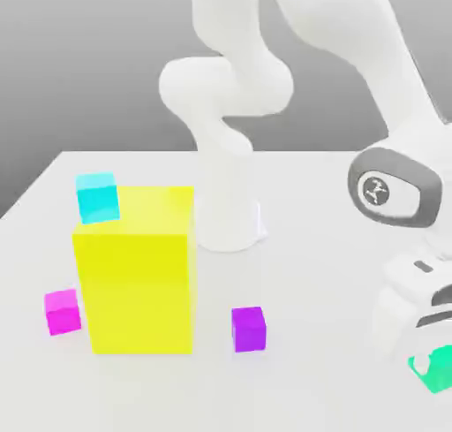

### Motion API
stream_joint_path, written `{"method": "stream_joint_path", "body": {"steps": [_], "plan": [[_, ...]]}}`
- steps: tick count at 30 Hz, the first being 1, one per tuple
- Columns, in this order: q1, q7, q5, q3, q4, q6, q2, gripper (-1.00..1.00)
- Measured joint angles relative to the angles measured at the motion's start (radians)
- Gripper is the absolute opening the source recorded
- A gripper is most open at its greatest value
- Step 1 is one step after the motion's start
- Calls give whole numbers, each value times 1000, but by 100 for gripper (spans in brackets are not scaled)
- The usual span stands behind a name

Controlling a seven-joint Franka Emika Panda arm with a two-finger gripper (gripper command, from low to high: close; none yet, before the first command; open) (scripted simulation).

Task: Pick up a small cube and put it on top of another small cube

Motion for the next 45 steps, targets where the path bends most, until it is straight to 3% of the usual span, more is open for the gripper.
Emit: {"method": "stream_joint_path", "body": {"steps": [12, 21, 32, 45], "plan": [[-143, -440, -143, -67, -45, -47, -100, -100], [-256, -827, -166, -108, -87, -57, -204, -100], [-408, -1354, -113, -156, -147, -38, -335, -100], [-523, -2047, 47, -259, -227, 10, -451, -100]]}}
